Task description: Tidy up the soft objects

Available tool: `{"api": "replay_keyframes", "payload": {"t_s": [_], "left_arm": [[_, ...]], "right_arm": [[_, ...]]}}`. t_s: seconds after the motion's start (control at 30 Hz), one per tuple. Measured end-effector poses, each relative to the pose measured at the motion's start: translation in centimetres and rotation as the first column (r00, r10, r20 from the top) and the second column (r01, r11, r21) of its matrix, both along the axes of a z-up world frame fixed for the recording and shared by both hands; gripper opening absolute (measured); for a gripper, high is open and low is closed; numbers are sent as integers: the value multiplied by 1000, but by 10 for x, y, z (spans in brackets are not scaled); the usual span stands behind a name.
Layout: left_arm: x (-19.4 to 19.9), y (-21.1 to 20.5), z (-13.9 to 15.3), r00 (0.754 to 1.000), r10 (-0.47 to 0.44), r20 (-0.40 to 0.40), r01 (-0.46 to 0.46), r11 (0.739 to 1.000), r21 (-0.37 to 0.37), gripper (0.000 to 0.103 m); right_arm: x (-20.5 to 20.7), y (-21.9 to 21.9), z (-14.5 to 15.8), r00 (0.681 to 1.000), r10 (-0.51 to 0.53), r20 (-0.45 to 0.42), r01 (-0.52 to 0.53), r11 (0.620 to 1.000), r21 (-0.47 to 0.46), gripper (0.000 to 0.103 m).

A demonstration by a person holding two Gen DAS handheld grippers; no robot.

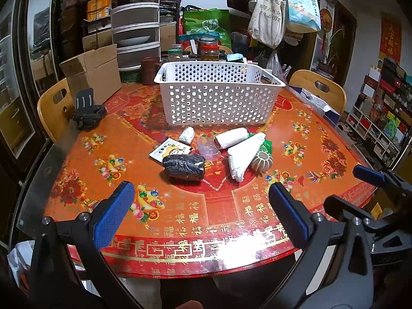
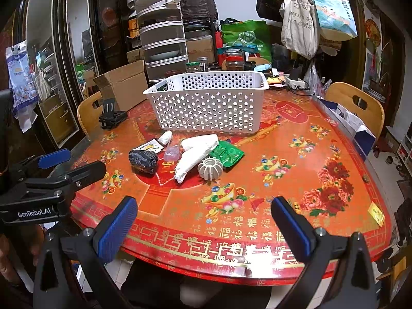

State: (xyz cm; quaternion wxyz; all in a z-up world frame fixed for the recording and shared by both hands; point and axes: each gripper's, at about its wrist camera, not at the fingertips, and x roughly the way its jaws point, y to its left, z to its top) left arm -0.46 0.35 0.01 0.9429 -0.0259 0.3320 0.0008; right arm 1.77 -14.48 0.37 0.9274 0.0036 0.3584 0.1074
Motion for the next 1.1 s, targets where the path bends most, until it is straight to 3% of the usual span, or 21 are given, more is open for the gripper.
{"api": "replay_keyframes", "payload": {"t_s": [1.1], "left_arm": [[-2,-3,-2,1000,-2,-4,2,1000,-1,103]], "right_arm": [[-1,-3,-3,1000,1,-5,-1,1000,4,103]]}}
